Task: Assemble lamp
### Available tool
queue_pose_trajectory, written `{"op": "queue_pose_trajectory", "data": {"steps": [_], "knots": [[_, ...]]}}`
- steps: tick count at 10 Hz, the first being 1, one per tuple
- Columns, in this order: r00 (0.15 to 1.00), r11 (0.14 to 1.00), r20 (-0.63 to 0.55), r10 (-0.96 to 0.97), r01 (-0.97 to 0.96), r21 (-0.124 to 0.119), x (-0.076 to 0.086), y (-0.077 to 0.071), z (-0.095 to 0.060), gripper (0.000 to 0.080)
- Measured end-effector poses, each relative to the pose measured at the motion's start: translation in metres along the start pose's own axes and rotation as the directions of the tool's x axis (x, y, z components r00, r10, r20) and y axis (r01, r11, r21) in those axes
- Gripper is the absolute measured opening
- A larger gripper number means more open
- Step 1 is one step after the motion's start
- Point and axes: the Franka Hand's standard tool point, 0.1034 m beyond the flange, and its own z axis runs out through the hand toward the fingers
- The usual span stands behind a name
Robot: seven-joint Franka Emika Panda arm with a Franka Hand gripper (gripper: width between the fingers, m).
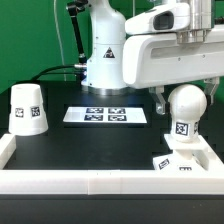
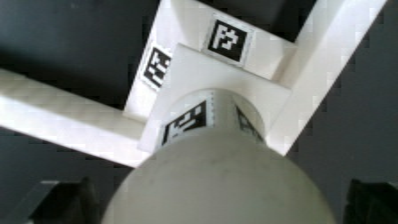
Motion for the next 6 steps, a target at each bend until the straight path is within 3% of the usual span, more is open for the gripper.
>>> {"op": "queue_pose_trajectory", "data": {"steps": [2,6], "knots": [[0.988,0.988,0.007,-0.155,0.155,-0.018,0.0021,0.0015,-0.0018,0.0699],[0.922,0.922,0.023,-0.386,0.387,-0.031,0.0067,-0.001,0.0,0.0699]]}}
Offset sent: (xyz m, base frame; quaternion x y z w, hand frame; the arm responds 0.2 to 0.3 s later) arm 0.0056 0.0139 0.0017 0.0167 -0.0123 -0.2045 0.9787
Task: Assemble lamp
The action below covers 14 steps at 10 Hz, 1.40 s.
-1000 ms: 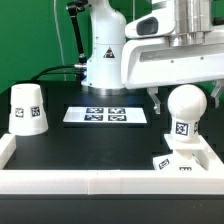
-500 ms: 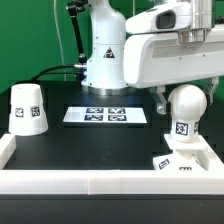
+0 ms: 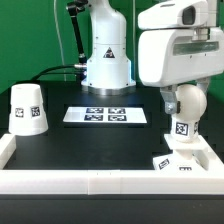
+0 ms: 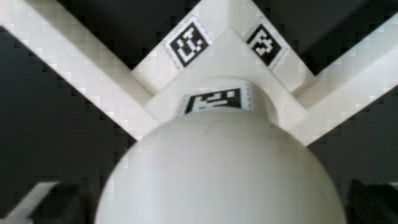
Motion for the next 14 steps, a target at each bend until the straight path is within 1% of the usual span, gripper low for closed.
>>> {"op": "queue_pose_trajectory", "data": {"steps": [2,3,5,6,10,11,12,13,14], "knots": [[0.99,0.99,0.01,-0.141,0.141,-0.009,0.0067,-0.0006,0.0012,0.0699],[0.995,0.995,0.009,-0.101,0.101,-0.006,0.0107,-0.0035,0.0029,0.0699],[0.995,0.996,0.013,-0.094,0.094,-0.004,0.0062,-0.001,0.0045,0.0699],[0.995,0.996,0.013,-0.094,0.094,-0.004,0.0063,-0.0011,0.0046,0.058],[0.998,0.998,0.012,-0.064,0.064,-0.004,0.0058,-0.0005,0.0047,0.0576],[1.0,1.0,0.011,-0.029,0.029,-0.005,0.0056,-0.0001,0.0047,0.0576],[0.993,0.993,0.008,0.12,-0.12,-0.005,0.0062,-0.0008,0.0047,0.0576],[0.973,0.973,0.007,0.23,-0.23,-0.006,0.0061,-0.0004,0.0045,0.0576],[0.939,0.939,0.006,0.344,-0.344,-0.009,0.0054,0.0009,0.0041,0.0577]]}}
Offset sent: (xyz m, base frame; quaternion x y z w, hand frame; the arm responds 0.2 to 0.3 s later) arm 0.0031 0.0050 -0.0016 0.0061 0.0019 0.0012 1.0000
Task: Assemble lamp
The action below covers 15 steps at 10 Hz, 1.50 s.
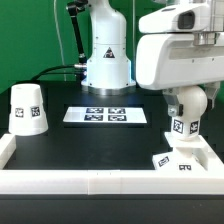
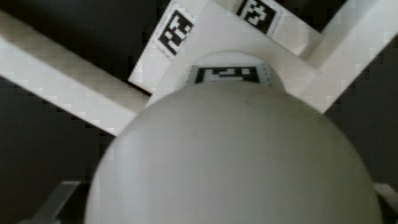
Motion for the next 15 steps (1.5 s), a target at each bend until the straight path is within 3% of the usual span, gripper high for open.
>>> {"op": "queue_pose_trajectory", "data": {"steps": [3,7,11,15], "knots": [[0.96,0.96,0.001,0.282,-0.282,-0.006,-0.002,0.006,0.0,0.0577],[0.831,0.831,-0.001,0.557,-0.557,-0.012,-0.005,0.012,0.0,0.0579],[0.492,0.493,0.034,0.87,-0.869,-0.035,-0.012,0.011,0.001,0.0579],[0.131,0.137,0.073,0.989,-0.987,-0.085,-0.014,0.003,0.002,0.0579]]}}
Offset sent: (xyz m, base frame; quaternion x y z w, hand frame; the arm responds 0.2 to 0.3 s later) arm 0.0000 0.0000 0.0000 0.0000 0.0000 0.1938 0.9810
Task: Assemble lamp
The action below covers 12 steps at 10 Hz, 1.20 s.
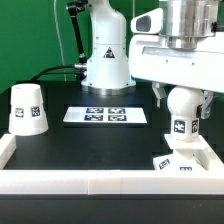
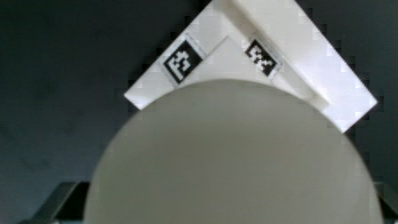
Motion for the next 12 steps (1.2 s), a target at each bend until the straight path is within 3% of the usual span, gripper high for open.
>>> {"op": "queue_pose_trajectory", "data": {"steps": [3,6,7,9,12], "knots": [[0.985,0.986,0.028,0.168,-0.168,0.011,-0.0012,-0.0004,0.0005,0.0579],[0.992,0.992,0.027,0.122,-0.123,0.013,-0.0016,-0.0008,0.0005,0.0639],[0.998,0.998,0.023,0.065,-0.065,0.017,-0.0028,-0.0025,0.0001,0.0689],[0.985,0.985,0.01,-0.171,0.171,0.031,-0.0041,-0.0061,-0.0009,0.0697],[0.868,0.867,-0.006,-0.497,0.497,0.037,-0.0015,-0.0049,-0.0015,0.0699]]}}
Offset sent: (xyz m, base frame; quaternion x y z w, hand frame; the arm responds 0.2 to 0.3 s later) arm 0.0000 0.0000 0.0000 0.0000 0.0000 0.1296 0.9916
